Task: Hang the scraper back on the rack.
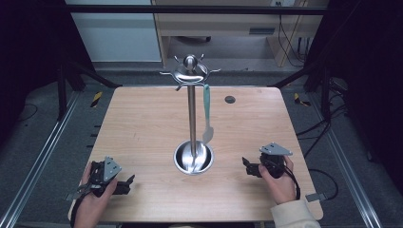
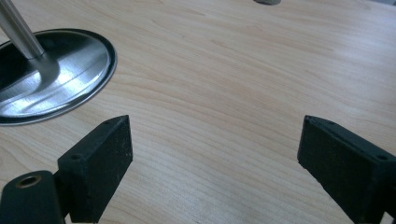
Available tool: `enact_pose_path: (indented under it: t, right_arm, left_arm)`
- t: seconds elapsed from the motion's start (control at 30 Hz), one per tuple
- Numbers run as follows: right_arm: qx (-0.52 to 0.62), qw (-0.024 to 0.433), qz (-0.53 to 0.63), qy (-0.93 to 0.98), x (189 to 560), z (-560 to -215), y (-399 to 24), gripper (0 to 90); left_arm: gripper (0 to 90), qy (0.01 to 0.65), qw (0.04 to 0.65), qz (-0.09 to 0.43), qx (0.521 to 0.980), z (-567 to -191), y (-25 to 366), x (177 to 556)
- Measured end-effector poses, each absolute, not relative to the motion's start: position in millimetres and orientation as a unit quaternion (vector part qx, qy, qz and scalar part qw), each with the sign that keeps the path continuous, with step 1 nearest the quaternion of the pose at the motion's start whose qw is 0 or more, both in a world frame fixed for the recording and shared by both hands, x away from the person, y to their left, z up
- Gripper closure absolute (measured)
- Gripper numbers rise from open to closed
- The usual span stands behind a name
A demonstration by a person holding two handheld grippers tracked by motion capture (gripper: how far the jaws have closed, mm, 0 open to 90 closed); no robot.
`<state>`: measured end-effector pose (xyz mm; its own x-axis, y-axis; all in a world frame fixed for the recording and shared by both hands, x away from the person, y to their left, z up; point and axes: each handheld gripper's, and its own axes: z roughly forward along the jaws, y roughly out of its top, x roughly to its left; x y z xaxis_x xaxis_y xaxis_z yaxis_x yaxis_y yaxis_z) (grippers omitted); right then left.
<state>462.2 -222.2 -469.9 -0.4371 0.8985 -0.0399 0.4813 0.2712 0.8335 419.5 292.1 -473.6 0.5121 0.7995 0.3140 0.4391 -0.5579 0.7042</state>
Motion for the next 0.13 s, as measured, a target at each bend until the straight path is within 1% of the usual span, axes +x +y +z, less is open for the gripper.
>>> enact_pose_path:
  t: [0.13]
  right_arm:
    - [0.455,0.272,0.388,0.754,460.7,-468.5,-220.8,10.7]
  left_arm:
    - [2.7,0.378,0.285,0.321,0.82,-473.6,291.8,420.0]
